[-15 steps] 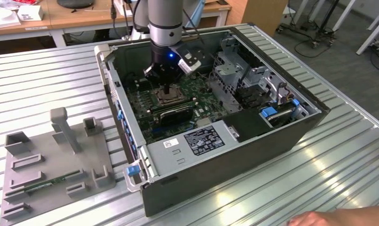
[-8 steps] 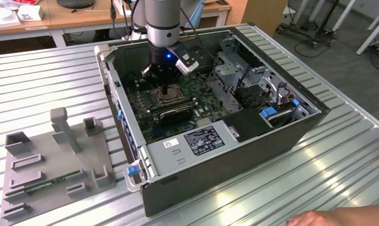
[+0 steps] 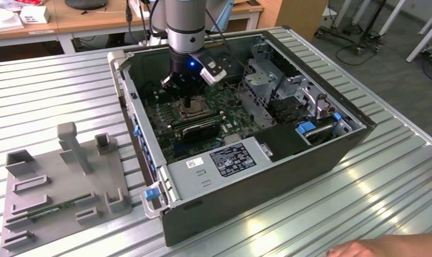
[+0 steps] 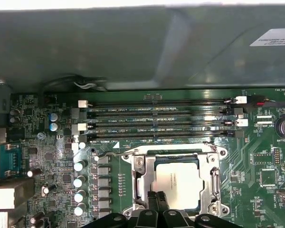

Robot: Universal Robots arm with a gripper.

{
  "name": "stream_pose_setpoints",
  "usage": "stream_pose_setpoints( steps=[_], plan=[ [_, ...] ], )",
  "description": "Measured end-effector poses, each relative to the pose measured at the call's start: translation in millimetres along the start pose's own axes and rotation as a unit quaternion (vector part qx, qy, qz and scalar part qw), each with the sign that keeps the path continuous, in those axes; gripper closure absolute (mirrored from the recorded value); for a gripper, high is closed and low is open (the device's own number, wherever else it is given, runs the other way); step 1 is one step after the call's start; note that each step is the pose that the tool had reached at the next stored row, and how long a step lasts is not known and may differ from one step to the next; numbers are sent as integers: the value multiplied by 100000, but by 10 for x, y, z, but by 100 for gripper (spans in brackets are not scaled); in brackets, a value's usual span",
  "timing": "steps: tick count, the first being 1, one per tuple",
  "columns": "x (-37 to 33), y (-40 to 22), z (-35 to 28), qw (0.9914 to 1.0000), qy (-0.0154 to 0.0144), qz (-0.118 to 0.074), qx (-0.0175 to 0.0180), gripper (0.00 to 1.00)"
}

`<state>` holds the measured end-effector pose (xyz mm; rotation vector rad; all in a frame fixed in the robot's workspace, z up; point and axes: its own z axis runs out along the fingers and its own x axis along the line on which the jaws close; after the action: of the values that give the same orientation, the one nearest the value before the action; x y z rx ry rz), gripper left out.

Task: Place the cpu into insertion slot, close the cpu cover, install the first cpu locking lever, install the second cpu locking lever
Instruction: 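Close the cpu cover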

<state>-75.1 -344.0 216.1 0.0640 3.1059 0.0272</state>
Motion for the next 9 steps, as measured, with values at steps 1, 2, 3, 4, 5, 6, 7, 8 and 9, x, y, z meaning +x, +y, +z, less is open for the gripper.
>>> stream_pose_setpoints(
  steps=[1,2,3,4,5,6,7,8,9],
  plan=[
    [4,0,0,100000,-1,3,-1,89],
    [16,-1,2,100000,-4,-4,-2,89],
    [34,-1,4,100000,-3,0,0,89],
    [50,-2,7,100000,-5,-2,-4,89],
    [59,-2,12,100000,-9,-1,-8,89],
    [64,-1,19,100000,-5,2,-3,89],
    [67,-1,31,100000,2,1,4,89],
    [72,-1,45,100000,6,-1,-6,89],
    [78,-1,58,100000,20,-3,-3,89]
  ],
)
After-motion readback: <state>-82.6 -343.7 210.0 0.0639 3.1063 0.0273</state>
